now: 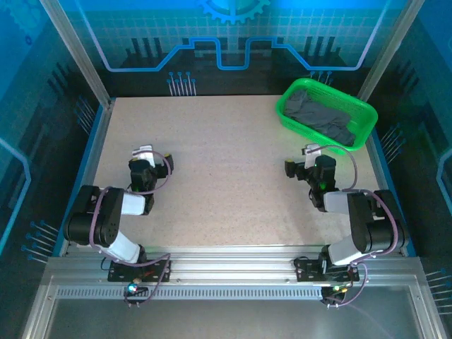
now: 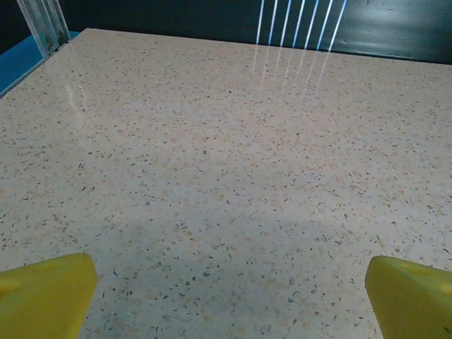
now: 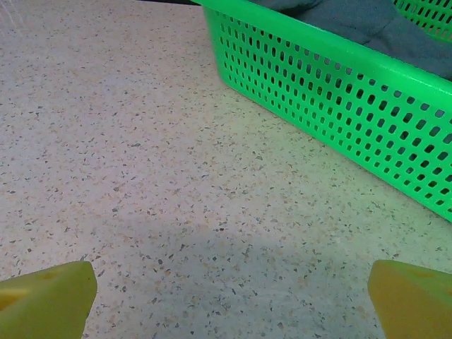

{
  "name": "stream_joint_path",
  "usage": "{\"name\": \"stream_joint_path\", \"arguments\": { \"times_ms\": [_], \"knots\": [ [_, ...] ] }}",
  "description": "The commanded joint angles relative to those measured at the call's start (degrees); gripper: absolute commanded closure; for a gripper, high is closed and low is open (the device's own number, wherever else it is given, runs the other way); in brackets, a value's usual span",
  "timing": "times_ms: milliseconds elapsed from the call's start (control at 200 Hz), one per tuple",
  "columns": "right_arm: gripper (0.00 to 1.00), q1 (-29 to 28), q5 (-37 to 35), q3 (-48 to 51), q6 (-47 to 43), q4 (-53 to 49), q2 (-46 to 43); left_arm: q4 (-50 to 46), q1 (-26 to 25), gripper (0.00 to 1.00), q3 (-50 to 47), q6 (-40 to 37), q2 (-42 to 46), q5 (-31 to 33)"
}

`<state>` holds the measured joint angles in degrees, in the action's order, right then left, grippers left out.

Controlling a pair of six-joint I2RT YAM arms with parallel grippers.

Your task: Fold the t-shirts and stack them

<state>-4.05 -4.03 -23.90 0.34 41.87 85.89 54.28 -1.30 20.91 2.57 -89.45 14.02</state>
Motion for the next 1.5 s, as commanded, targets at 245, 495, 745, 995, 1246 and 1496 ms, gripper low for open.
{"name": "stream_joint_path", "arguments": {
  "times_ms": [245, 495, 745, 995, 1246, 1496],
  "knots": [
    [0.00, 0.76, 0.37, -0.89, -0.35, 1.20, 0.33, 0.40, -0.28, 0.01, 0.10, -1.25, 0.50, -0.82],
    [0.00, 0.80, 0.35, -0.88, -0.42, 1.20, 0.33, 0.40, -0.28, 0.01, 0.12, -1.29, 0.46, -0.84],
    [0.00, 0.77, 0.34, -0.88, -0.35, 1.20, 0.33, 0.39, -0.28, 0.01, 0.10, -1.23, 0.50, -0.84],
    [0.00, -5.21, -11.09, -7.66, -1.48, -15.27, -13.42, -3.59, -6.76, 0.01, -2.52, -5.23, 13.64, 11.81],
    [0.00, -2.74, -15.78, -45.56, 29.02, -62.95, -17.33, -50.63, -9.63, 0.01, 24.27, 20.03, 27.64, 21.20],
    [0.04, 3.37, -8.15, -75.45, 32.57, -82.94, 4.99, -69.86, -1.39, 0.01, 47.09, 41.05, 11.99, -11.28]
  ]
}}
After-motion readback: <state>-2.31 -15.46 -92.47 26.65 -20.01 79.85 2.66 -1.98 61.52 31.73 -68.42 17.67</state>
